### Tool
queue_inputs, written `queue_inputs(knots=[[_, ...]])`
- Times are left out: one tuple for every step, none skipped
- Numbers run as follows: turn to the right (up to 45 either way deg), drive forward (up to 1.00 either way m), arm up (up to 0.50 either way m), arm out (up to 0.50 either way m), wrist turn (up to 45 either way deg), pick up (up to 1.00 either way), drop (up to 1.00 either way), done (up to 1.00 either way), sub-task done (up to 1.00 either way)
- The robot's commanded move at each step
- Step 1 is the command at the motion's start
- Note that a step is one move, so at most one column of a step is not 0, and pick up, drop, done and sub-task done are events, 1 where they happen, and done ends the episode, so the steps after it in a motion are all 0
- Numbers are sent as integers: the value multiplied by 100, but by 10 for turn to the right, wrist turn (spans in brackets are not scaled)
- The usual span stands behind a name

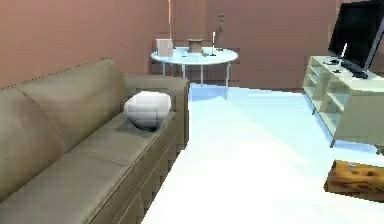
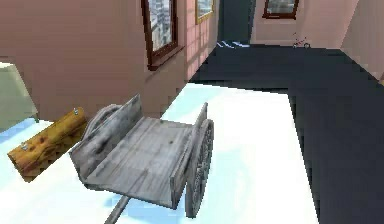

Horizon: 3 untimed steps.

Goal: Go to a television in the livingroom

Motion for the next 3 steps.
queue_inputs(knots=[[120, 0, 0, 0, 0, 0, 0, 0, 0], [0, 75, 0, 0, 0, 0, 0, 0, 0], [180, 0, 0, 0, 0, 0, 0, 0, 0]])
